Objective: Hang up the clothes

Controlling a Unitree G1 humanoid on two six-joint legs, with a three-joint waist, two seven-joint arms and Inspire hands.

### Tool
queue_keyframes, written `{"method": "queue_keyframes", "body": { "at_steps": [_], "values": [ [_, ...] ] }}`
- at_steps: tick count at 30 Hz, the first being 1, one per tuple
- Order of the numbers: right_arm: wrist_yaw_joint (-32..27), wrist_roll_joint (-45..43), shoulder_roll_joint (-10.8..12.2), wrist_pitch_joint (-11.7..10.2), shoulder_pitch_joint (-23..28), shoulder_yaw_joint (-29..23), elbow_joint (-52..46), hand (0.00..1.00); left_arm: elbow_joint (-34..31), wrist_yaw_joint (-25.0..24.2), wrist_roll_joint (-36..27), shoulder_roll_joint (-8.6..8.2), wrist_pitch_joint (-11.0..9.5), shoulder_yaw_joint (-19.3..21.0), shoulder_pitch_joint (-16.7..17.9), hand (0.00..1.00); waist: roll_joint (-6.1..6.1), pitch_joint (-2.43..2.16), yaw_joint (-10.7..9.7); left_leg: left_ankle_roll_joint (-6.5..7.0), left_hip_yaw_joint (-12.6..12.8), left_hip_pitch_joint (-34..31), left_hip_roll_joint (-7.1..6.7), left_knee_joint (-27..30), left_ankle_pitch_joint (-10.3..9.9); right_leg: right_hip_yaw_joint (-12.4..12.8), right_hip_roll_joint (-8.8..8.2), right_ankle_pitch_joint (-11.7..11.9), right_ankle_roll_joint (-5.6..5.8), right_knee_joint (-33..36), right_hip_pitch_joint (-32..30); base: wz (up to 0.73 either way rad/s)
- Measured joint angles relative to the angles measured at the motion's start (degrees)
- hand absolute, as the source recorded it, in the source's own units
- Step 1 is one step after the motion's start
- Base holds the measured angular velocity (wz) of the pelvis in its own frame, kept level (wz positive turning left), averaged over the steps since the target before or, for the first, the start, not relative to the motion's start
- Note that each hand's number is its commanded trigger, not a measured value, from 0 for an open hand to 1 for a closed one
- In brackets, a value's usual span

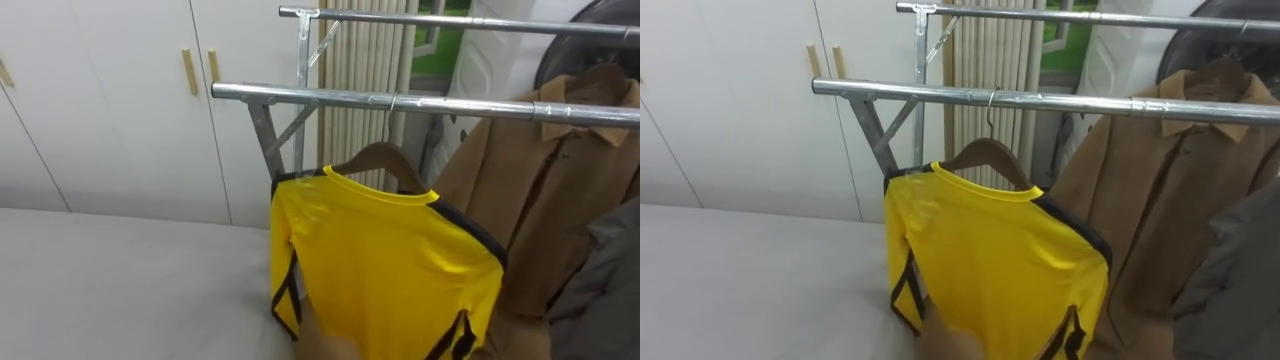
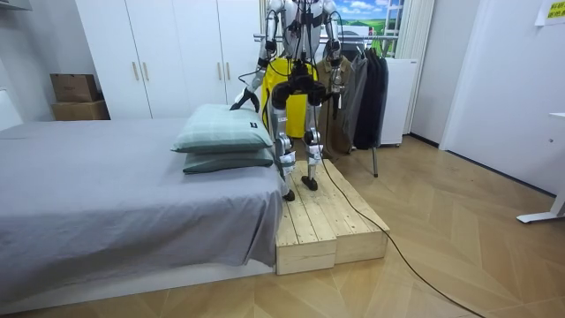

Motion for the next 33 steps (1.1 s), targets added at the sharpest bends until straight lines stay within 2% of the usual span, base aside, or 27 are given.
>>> {"method": "queue_keyframes", "body": {
  "at_steps": [22, 33],
  "values": [
    [0.0, -3.3, -0.1, 0.0, -1.1, -0.2, 0.0, 0.0, 0.1, -0.9, 0.1, 0.05, 0.8, 0.0, -0.6, 0.0, 0.23, 0.1, 0.1, 0.08, -0.1, 0.1, -0.02, -0.1, -0.1, 0.1, 0.01, 0.0, 0.0, 0.0, 0.3, 0.0],
    [0.0, -4.9, -0.5, 0.0, -2.1, 1.5, -0.1, 0.0, 0.4, -1.5, 0.1, 0.5, 0.8, -0.6, -0.7, 0.0, 0.5, 0.33, 0.4, -0.04, -0.2, 0.2, 0.1, -0.1, -0.2, -0.2, 0.08, -0.3, -0.08, 0.0, 0.4, 0.0]
  ]
}}
